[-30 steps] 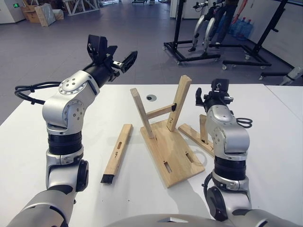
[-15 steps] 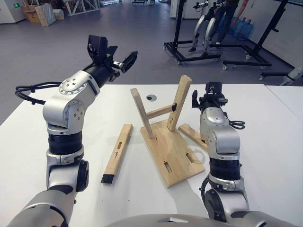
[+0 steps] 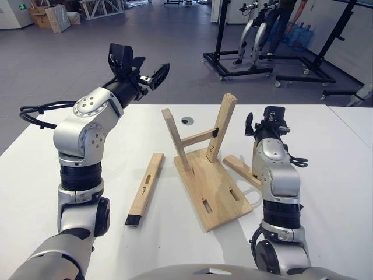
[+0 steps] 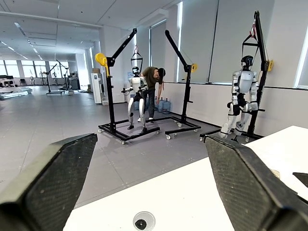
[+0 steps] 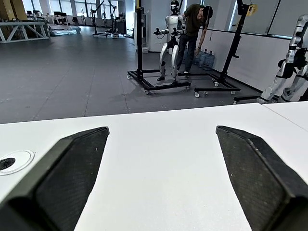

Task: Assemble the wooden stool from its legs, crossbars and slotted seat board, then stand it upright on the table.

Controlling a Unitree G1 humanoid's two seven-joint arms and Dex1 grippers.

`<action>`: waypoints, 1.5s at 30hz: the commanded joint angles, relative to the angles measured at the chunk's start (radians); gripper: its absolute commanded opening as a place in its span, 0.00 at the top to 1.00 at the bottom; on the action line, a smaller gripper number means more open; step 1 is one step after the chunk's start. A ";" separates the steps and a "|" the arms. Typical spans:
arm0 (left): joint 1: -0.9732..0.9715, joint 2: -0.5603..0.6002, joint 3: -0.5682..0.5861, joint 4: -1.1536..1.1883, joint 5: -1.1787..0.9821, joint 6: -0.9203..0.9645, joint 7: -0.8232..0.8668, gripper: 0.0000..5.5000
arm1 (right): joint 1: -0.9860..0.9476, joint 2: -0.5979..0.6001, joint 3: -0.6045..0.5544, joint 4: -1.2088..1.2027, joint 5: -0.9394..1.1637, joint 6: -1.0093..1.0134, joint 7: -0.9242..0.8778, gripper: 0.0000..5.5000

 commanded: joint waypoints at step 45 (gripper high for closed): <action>0.030 0.028 0.053 -0.021 0.002 0.009 0.004 0.26 | 0.460 -1.169 -0.233 0.378 0.332 -0.271 1.666 0.26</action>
